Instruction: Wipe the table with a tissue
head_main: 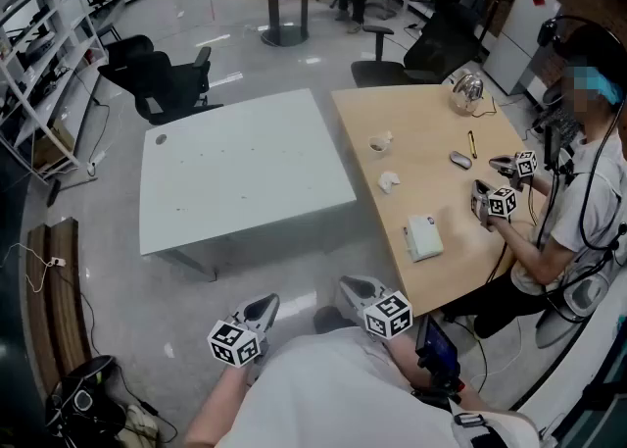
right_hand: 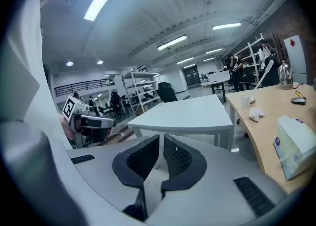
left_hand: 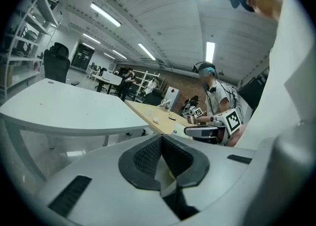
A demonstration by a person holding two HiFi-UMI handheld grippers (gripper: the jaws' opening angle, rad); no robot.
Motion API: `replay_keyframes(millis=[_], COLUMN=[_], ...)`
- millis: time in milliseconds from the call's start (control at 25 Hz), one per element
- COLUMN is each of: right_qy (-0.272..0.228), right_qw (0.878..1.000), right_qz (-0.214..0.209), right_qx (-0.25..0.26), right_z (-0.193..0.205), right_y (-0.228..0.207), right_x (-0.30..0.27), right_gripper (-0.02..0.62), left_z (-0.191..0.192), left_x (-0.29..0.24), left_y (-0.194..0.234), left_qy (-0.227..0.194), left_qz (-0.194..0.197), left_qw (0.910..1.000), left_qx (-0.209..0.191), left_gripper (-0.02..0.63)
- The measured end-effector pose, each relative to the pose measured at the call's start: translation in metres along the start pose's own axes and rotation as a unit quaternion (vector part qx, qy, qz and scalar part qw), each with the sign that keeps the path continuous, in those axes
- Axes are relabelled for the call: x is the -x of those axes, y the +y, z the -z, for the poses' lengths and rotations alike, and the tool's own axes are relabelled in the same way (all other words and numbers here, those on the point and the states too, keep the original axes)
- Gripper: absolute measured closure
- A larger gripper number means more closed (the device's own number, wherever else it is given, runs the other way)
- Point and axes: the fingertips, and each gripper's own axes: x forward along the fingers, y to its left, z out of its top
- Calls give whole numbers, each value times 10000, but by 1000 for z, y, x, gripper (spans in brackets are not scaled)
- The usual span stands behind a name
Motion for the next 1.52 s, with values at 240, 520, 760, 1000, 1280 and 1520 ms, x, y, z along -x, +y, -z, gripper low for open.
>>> replay_keyframes(millis=[240, 520, 760, 1000, 1280, 1520], right_qy=[-35, 32, 245, 445, 708, 874], right_qw=[9995, 9992, 9981, 9967, 9929, 9866], right_qz=[-91, 193, 298, 475, 939, 1372], right_qx=[294, 358, 482, 482, 151, 132], right_z=[-49, -73, -75, -86, -87, -87], right_y=[-47, -99, -141, -189, -259, -308], right_x=[-49, -69, -87, -101, -103, -98], right_gripper=[558, 558, 558, 558, 558, 558], left_z=[-41, -72, -84, -97, -125, -132], left_x=[-43, -87, -117, -157, -208, -226], left_y=[39, 61, 76, 92, 102, 106], left_qy=[-141, -31, 155, 327, 521, 582], left_qz=[-65, 88, 132, 156, 250, 248], left_qw=[9999, 9999, 9997, 9993, 9981, 9977], left_qx=[-63, -105, -130, -83, -224, -242], left_gripper=[600, 600, 600, 600, 600, 600])
